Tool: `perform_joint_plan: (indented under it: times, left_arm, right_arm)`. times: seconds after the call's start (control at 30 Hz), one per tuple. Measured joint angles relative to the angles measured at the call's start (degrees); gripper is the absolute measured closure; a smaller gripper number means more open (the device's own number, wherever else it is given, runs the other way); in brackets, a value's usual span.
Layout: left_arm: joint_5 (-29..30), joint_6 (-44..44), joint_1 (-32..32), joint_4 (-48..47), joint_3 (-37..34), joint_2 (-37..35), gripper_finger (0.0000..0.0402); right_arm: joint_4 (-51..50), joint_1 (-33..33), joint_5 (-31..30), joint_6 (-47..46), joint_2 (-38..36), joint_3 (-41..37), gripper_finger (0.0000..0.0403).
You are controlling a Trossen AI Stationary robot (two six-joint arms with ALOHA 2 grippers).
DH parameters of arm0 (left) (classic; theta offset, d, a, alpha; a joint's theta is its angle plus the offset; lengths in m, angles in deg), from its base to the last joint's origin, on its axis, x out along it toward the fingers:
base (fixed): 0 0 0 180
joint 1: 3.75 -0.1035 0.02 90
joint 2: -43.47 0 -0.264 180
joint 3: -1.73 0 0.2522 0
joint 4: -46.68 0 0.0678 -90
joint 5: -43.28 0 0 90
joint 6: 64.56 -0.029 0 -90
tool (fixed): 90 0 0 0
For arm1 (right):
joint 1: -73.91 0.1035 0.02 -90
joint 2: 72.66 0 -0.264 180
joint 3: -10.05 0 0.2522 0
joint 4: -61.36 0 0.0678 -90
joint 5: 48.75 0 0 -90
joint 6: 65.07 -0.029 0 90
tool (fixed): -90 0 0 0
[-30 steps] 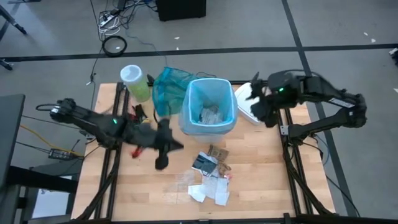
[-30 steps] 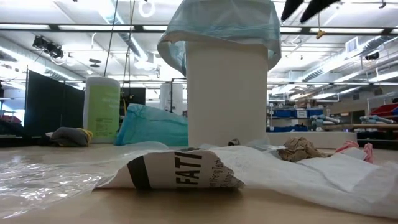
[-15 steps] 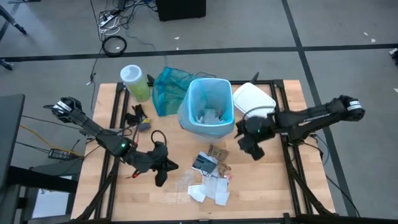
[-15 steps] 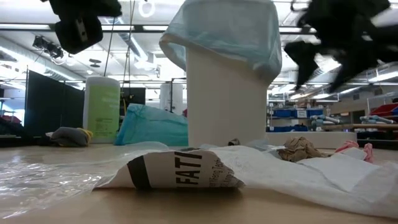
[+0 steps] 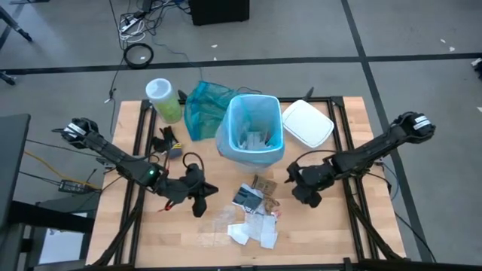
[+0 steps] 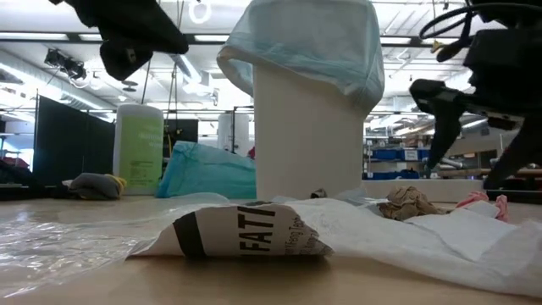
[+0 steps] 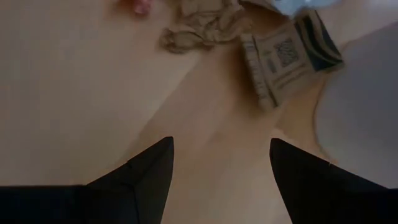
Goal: Place trash/remove bag and relplace
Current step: Put the brown cardboard into the white trash bin
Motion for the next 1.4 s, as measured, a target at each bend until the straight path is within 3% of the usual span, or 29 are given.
perform_joint_plan:
  times: [0.3,0.5,0.9,1.2,1.4]
  left_arm:
    - [-0.09,0.54,-2.17,-1.15,0.00,0.00,0.0369]
    - [-0.20,1.93,-2.42,-1.12,0.00,0.02,0.0369]
    - [0.09,1.72,-2.44,-1.82,0.02,0.02,0.0369]
    - [0.22,1.42,-2.44,-3.01,0.02,0.04,0.0369]
    - [0.44,1.53,-2.44,-3.65,0.04,0.04,0.0369]
  right_arm:
    - [2.34,0.32,-3.51,4.45,13.47,5.27,0.0151]
    - [2.57,0.38,-4.44,4.57,18.30,8.93,0.0151]
    - [0.59,0.29,-5.78,4.52,14.79,10.41,0.0153]
    - [5.19,-1.35,-5.91,16.33,15.04,10.41,0.0154]
    - [7.60,-3.62,-5.61,17.44,16.95,10.41,0.0154]
